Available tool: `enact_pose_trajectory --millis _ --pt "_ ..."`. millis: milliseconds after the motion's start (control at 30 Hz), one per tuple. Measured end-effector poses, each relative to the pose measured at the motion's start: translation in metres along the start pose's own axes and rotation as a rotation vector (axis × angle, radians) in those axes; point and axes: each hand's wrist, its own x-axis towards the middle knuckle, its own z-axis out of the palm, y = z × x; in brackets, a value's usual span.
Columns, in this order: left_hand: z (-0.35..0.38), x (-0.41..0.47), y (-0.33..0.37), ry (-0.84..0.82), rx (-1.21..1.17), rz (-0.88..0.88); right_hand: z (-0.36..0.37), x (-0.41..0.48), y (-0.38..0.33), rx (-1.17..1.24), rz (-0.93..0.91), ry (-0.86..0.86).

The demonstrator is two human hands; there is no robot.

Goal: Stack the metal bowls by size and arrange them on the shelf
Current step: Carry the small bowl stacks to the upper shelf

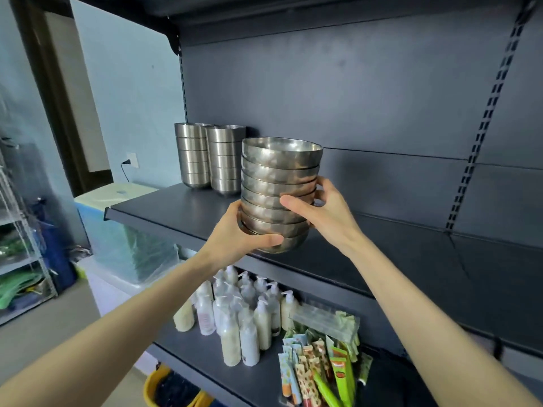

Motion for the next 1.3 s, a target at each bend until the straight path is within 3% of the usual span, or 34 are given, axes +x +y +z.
enact_pose_trajectory --millis 600,1000,1300 --pt "-0.043 0.211 -0.115 -0.177 -0.059 -0.01 0.072 0.178 0.077 -0.134 0.084 0.161" --pt "-0.058 0.286 -0.159 -0.38 -0.058 0.034 0.105 0.217 0.101 -0.164 0.153 0.323" --pt "-0.06 0.311 -0.182 -0.436 -0.089 0.035 0.118 0.23 0.106 -0.205 0.151 0.357"
